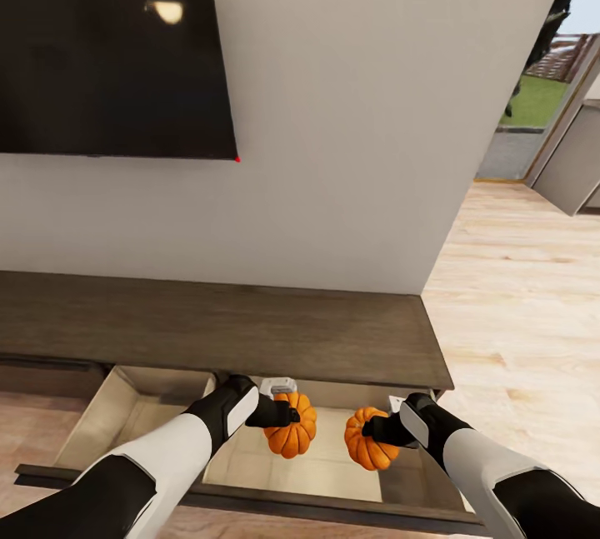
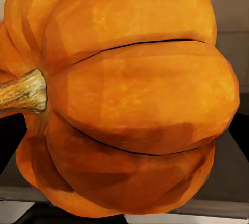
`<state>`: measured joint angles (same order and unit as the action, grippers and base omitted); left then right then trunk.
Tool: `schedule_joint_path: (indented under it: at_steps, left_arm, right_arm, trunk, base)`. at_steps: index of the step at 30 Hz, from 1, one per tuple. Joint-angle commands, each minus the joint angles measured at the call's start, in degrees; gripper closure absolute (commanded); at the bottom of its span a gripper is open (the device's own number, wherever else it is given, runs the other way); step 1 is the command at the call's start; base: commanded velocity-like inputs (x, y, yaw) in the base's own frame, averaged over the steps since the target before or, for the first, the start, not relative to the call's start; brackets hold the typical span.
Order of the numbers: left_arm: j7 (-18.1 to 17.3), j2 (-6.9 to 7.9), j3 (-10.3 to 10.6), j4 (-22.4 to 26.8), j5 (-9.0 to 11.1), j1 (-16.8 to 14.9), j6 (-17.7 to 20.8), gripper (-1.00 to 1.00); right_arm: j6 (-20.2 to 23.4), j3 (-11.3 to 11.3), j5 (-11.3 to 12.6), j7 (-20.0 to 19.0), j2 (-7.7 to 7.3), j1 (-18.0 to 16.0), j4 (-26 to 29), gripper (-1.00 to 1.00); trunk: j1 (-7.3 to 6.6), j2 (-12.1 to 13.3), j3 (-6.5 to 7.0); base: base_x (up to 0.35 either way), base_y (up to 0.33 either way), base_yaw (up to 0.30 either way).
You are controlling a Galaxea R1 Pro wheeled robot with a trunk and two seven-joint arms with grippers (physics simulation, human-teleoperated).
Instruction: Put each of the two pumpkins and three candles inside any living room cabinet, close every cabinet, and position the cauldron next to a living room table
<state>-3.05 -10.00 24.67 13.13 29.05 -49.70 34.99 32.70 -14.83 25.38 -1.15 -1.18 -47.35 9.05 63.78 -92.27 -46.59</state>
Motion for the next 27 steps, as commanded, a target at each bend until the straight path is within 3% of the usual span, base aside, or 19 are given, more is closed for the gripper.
schedule_joint_path:
  at_steps: [1,12,27]
  left_arm:
    - [-0.2,0.0,0.0,0.0,-0.3,0.0,0.2,1.0]
    - [-0.2,0.0,0.0,0.0,-0.3,0.0,0.2,1.0]
    - [-0.2,0.0,0.0,0.0,-0.3,0.0,0.2,1.0]
  right_arm:
    - [0.3,-0.5,0.3,-0.1,-0.05,0.0,0.1,1.0]
    - [0.3,-0.5,0.3,-0.2,-0.05,0.0,0.1,1.0]
    - [0.3,-0.4,0.3,-0.2,-0.05,0.0,0.1,1.0]
  trunk:
    - [0.22,-0.4,-0.23]
    - [2.64,-4.9,-2.26]
    - [5.93,-10.9,-6.24]
  base:
    - [0.0,0.0,0.0]
    - [0.0,0.0,0.0]
    - [0.0,0.0,0.0]
